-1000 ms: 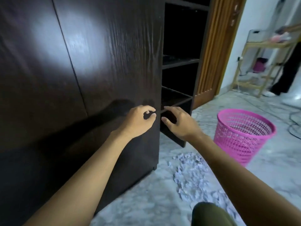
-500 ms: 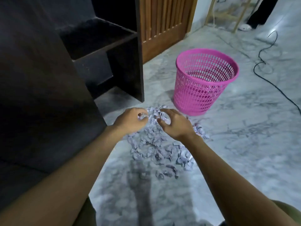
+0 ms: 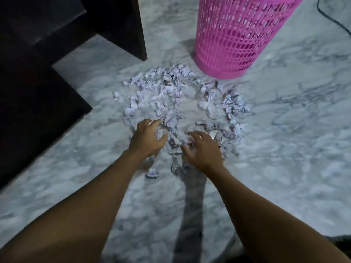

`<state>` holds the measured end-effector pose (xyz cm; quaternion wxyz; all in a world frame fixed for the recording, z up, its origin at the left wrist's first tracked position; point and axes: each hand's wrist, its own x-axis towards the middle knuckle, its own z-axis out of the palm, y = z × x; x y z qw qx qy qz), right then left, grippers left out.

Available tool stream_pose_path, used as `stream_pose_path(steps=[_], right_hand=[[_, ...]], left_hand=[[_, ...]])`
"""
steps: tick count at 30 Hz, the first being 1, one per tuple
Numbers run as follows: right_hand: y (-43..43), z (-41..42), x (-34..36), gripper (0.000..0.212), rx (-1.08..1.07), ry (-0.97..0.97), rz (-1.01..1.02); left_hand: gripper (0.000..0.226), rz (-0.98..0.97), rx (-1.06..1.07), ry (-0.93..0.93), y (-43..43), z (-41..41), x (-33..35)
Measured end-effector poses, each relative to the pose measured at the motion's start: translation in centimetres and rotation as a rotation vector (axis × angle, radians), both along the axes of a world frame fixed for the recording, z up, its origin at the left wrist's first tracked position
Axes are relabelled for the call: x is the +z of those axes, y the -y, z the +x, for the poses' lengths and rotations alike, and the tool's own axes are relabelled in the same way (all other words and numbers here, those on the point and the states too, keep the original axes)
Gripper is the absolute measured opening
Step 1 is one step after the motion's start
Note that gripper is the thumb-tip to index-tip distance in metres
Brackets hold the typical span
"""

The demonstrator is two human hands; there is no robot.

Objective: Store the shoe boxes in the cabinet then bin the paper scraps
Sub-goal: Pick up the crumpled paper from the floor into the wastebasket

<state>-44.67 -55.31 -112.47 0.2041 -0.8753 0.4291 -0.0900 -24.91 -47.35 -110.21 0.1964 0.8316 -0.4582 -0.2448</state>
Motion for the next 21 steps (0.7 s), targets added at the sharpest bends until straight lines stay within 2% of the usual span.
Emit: stream_pose_path(steps=[3, 5, 7, 9, 13, 18, 21], right_hand=[[-3.2, -1.8, -1.7, 0.071, -0.071, -0.023, -0.124], [-4.9, -2.6, -2.4, 0.089, -0.079, -0.1, -0.113], [-5.7, -2.8, -3.2, 0.102, -0.066, -0.168, -0.03], [-6.0, -2.4, -4.0, 0.105, -0.049, -0.185, 0.004], [-6.5, -1.1, -5.2, 0.087, -0.093, -0.062, -0.043], [-6.2, -0.8, -6.0, 0.042, -0.099, 0.042, -0.156], [-6.0, -0.5, -6.6, 0.026, -0.092, 0.113, -0.164]], left_hand=[[0.069, -0.065, 0.008, 0.225, -2.2, -1.0, -2.5], [0.066, -0.116, 0.036, 0.318, -3.7, -1.3, -3.7], [0.074, -0.119, 0.029, 0.272, -5.2, -1.4, -4.8], [0.085, -0.074, -0.02, 0.173, -6.3, -1.4, -5.6], [0.096, -0.102, -0.142, 0.12, -7.8, -2.0, -6.4], [0.103, -0.1, -0.257, 0.196, -8.4, -2.8, -7.1], [0.1, -0.122, -0.259, 0.273, -8.2, -2.9, -7.9]])
